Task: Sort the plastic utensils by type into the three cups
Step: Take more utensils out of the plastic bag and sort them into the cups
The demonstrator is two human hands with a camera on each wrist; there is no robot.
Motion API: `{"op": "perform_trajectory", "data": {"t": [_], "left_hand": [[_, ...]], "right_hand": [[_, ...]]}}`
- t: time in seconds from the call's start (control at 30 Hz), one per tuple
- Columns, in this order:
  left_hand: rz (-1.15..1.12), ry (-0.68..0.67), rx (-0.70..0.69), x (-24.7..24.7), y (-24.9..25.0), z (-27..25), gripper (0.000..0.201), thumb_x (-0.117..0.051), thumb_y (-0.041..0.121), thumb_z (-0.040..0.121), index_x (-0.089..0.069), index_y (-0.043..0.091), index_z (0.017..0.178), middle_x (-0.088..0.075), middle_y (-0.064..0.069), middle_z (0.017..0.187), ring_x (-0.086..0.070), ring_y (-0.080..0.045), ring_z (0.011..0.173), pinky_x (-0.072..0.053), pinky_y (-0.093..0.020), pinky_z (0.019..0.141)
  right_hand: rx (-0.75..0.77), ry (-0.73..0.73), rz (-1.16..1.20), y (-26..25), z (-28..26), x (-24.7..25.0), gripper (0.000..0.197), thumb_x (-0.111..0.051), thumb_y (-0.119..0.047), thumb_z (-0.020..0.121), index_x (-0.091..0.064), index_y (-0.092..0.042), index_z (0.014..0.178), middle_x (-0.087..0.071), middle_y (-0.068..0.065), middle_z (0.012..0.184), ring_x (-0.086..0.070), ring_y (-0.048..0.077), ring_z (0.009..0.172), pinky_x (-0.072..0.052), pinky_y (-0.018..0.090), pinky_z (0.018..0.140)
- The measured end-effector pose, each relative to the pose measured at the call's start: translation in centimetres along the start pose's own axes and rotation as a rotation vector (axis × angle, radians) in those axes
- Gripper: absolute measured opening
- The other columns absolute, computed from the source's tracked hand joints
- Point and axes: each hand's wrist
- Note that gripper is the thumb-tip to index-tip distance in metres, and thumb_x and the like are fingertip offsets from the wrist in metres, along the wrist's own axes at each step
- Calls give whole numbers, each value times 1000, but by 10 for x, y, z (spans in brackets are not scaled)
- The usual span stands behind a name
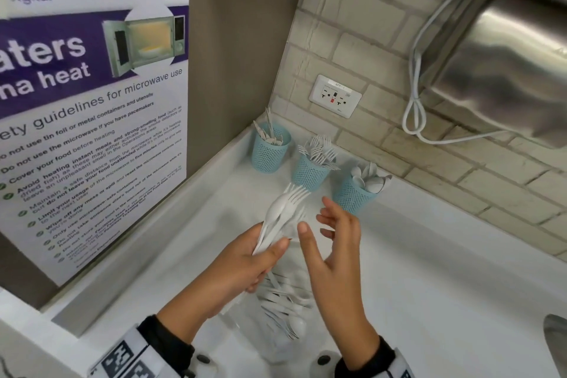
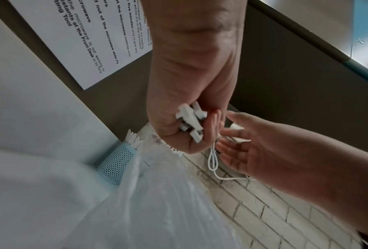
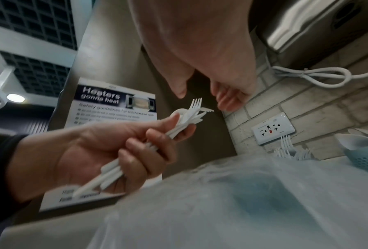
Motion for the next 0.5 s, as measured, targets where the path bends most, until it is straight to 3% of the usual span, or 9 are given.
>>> {"op": "perform_trajectory", "data": {"t": [0.1,0.2,0.23,0.3,0.43,0.5], "left_hand": [[29,-56,-20,-3,0,-1,14,-59,40,89,-60,43,103,-42,5,62,-33,-7,48,-30,-20,45],[82,-83,-16,-4,0,-2,9,-60,36,90,-59,37,100,-44,4,61,-34,-6,46,-30,-19,45],[91,-84,-13,-4,0,-3,4,-60,36,90,-59,35,94,-43,3,62,-34,-7,46,-30,-19,44],[100,-76,-8,-3,0,-3,6,-60,36,90,-58,32,86,-42,1,62,-33,-8,46,-29,-19,44],[140,-73,19,2,-2,-1,23,-59,39,90,-54,18,85,-38,-3,66,-31,-9,47,-28,-19,44],[140,-60,38,5,-5,-1,29,-58,42,90,-55,13,90,-39,-4,69,-32,-9,48,-28,-19,44]], "right_hand": [[-172,-82,97,-3,14,1,42,-58,-50,82,-54,-35,121,-46,-14,114,-48,-5,110,-42,22,99],[-153,-30,151,-4,22,0,8,-66,-34,84,-67,-37,92,-53,-12,107,-54,1,107,-46,42,98],[-144,-12,156,-3,25,1,8,-68,-29,85,-68,-36,88,-56,-12,106,-56,4,107,-46,44,97],[-142,-11,204,-2,30,2,5,-67,-27,88,-67,-31,90,-61,-9,105,-60,10,104,-48,45,94],[-137,11,424,-9,37,7,9,-47,-16,100,-54,-10,100,-71,4,100,-65,16,101,-47,30,90],[-137,44,528,-15,40,10,10,-38,-18,103,-46,-11,105,-71,6,98,-67,20,103,-49,32,93]]}}
Point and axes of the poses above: each hand's wrist, its own z-axis towards the middle knuckle, its own x-axis out of the back of the hand, y = z × x
